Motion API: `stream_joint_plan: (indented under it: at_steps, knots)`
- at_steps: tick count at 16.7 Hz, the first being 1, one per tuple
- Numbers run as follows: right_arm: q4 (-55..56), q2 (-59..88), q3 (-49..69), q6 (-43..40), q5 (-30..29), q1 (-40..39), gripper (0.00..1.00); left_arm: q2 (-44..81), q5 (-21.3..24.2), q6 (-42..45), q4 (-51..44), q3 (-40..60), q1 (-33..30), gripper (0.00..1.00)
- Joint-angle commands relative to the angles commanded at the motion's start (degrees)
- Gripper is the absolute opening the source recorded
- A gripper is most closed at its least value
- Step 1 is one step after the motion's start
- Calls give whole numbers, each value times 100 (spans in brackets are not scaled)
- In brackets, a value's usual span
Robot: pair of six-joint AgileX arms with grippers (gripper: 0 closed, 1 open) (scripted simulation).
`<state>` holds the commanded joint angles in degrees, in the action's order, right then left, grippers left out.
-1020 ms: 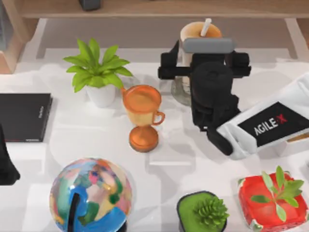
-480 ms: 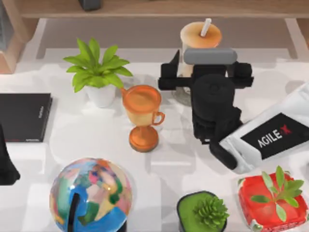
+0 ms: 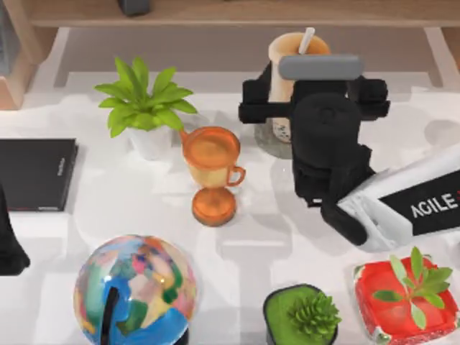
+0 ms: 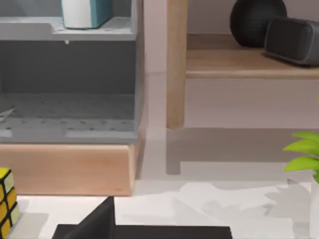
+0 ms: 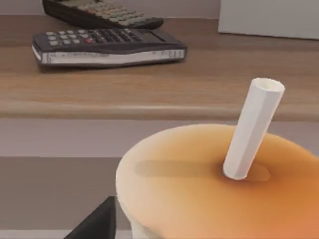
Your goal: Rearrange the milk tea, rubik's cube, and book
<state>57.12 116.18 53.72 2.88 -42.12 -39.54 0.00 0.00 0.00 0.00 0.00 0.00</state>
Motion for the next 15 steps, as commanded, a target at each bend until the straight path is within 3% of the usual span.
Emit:
stream_joint_plan:
  at_steps: [8, 15]
  knots:
    - [-112, -248, -1, 6, 9, -20, 100, 0, 0, 0, 0, 0, 0, 100]
    - [-974, -2252, -789, -30, 760, 586, 100, 0, 0, 0, 0, 0, 0, 100]
